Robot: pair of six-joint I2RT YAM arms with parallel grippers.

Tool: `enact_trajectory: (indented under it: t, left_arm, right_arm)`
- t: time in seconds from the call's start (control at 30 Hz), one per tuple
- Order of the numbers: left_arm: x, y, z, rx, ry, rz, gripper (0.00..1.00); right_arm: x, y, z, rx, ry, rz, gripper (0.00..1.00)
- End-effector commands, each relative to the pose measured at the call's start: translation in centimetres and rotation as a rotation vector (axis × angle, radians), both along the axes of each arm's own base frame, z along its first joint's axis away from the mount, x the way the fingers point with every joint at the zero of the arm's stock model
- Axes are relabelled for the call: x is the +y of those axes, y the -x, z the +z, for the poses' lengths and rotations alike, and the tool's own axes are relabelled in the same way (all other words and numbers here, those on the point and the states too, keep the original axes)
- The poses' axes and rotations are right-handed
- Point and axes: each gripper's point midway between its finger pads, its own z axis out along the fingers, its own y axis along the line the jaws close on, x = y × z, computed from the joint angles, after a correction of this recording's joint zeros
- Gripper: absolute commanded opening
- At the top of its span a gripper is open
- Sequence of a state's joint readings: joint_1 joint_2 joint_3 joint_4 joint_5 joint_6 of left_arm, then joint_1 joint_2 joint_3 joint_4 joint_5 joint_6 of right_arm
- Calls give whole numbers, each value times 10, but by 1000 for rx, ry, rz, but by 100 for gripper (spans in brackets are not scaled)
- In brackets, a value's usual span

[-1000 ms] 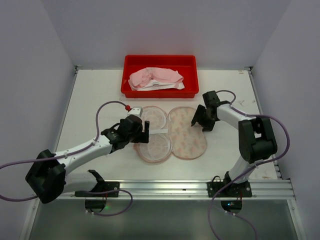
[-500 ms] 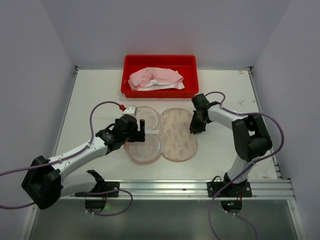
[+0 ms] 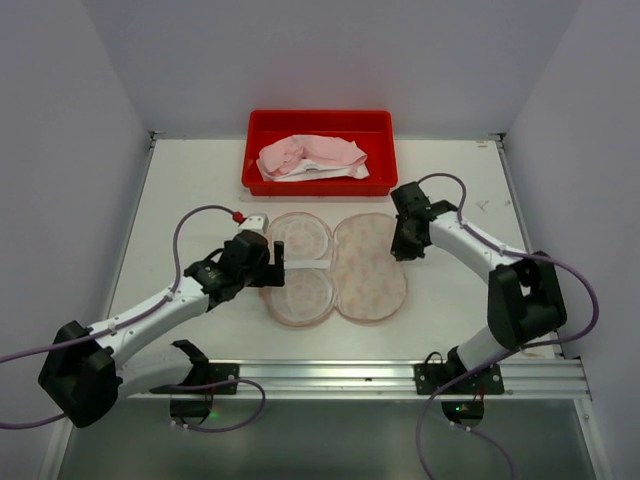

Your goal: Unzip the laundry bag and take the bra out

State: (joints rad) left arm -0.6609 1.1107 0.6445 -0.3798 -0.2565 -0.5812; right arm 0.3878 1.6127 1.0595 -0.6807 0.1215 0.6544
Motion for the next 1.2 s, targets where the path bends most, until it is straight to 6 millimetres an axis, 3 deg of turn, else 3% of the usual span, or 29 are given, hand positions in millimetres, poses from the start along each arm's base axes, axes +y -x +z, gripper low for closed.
enact_trajectory:
  t: [0.0,0.17,0.23,0.37,0.57,0.73,0.87,1.1,1.13,1.17]
  left_arm:
    - [0,-6,32,-41,22,-1,92]
    - [3,-10,69,-100,41,-9,93]
    - [5,-11,83,-117,53,-9,93]
    - [13,-8,102,-156,69,6,94]
    - [27,-4,113,-209,69,35,94]
    - [32,1,110,-228,72,41,94]
    - [33,6,107,-216,86,44,94]
    - [38,9,101,-206,74,59,94]
    - [38,10,99,-198,72,57,94]
    - [36,10,98,-192,77,56,94]
  right_arm:
    - [-28,-4,50,-107,119,39,0]
    - [-43,-9,94,-189,141,35,0]
    - [-38,-10,110,-218,110,50,0]
    - [15,-15,148,-312,-127,170,0]
    - [90,-7,177,-322,-366,349,0]
    - [151,8,152,-206,-485,449,0]
    - [188,8,130,-143,-553,463,1]
    - [231,7,83,-68,-604,446,6]
    - [235,10,71,-45,-604,448,8]
    - [241,7,69,-52,-622,443,17]
